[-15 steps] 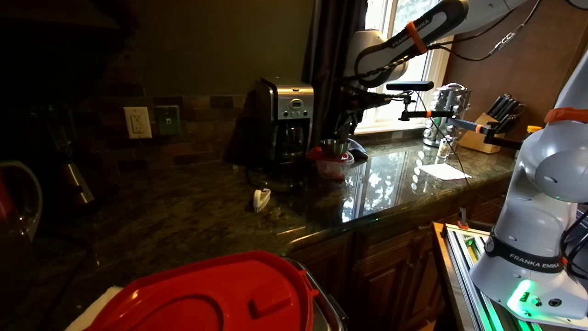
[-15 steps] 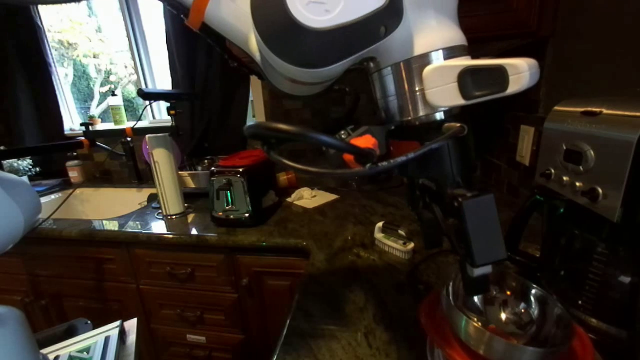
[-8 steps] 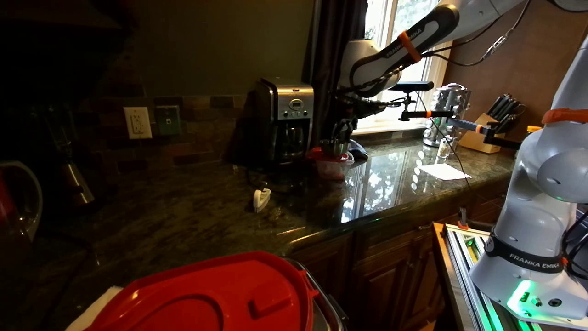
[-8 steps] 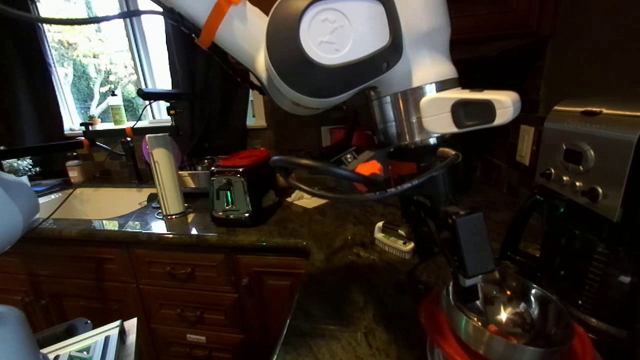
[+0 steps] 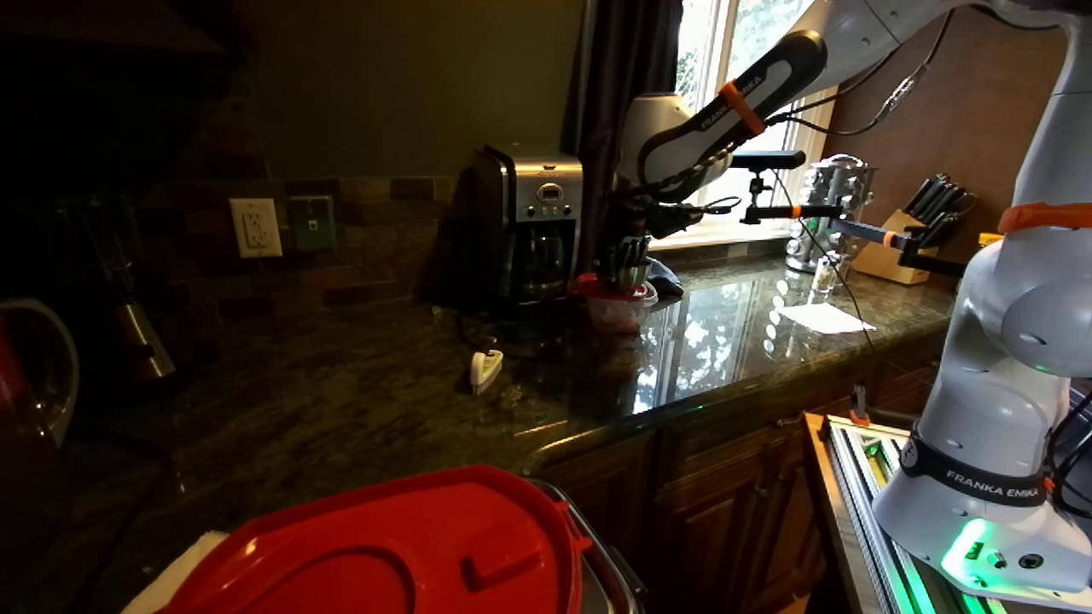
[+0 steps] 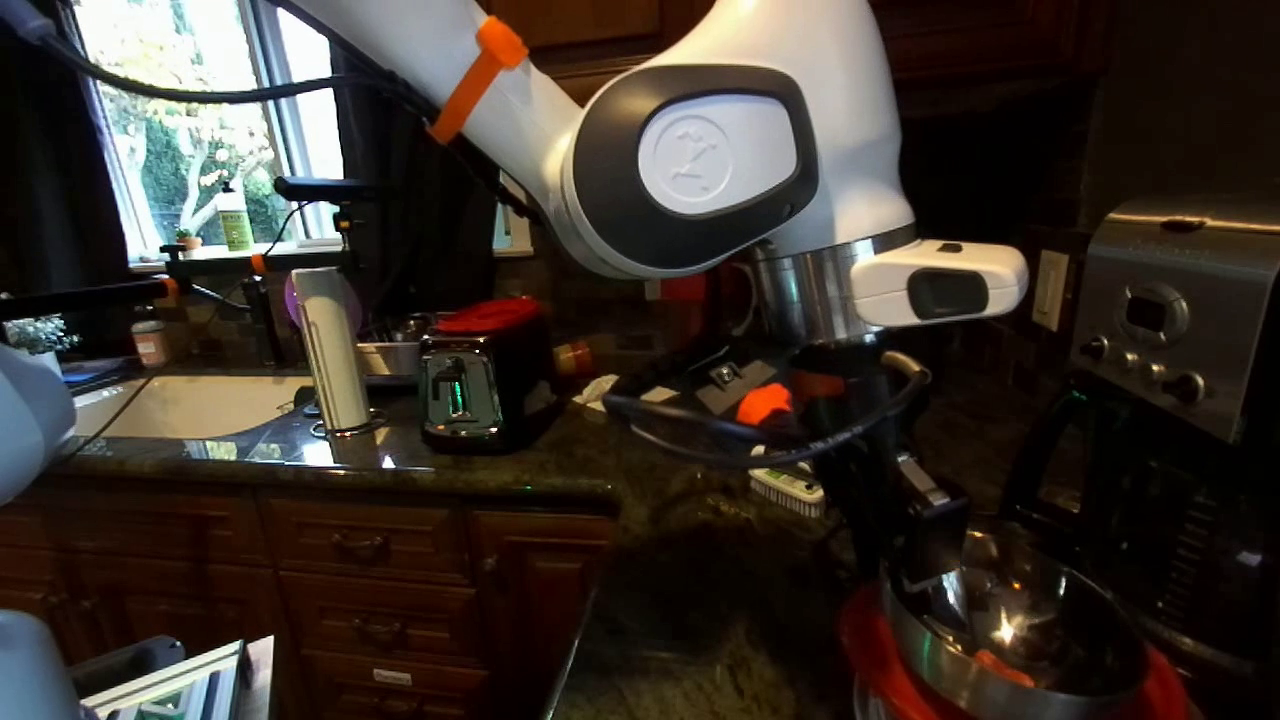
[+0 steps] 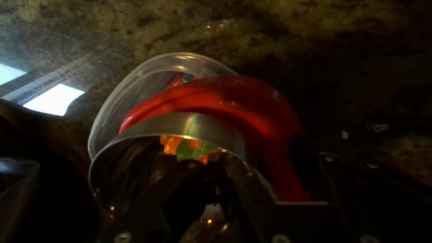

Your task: Place the silver bowl on the counter top

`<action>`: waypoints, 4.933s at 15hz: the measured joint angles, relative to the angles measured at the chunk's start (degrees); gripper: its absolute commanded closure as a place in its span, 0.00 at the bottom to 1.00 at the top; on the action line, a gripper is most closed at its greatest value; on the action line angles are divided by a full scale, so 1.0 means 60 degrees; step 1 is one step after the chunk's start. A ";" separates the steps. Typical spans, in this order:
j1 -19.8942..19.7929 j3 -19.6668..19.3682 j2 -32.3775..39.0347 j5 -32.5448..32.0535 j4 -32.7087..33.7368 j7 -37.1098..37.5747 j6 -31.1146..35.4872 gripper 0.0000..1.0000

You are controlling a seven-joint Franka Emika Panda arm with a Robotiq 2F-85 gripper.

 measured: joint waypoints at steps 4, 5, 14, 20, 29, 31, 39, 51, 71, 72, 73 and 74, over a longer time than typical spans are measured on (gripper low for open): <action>0.0000 -0.0016 0.0012 -0.0005 0.0013 -0.0017 0.0244 1.00; 0.0000 -0.0017 -0.0013 -0.0005 0.0026 -0.0017 0.0253 0.99; 0.0693 0.0556 -0.1010 -0.0013 -0.0280 -0.0672 -0.0340 0.99; 0.1986 0.2095 -0.1455 -0.0474 -0.0504 -0.0777 -0.1888 0.94; 0.2350 0.2361 -0.1154 -0.0806 -0.0319 -0.1206 -0.1418 0.99; 0.2625 0.2677 -0.0563 -0.1138 0.0296 -0.1355 -0.1190 0.99; 0.3850 0.3315 0.3221 -0.2333 0.4013 -0.2598 -0.1180 0.94; 0.3889 0.1847 0.4546 -0.2990 0.5065 -0.1832 0.0518 0.99; 0.3698 0.1523 0.7980 -0.1667 0.9801 -0.3009 -0.1809 0.62; 0.3698 0.1523 0.8010 -0.1660 0.9837 -0.3009 -0.1820 0.55; 0.3706 0.1522 0.8029 -0.1660 0.9875 -0.3006 -0.1821 0.46; 0.3740 0.1522 0.8026 -0.1660 0.9935 -0.2981 -0.1822 0.39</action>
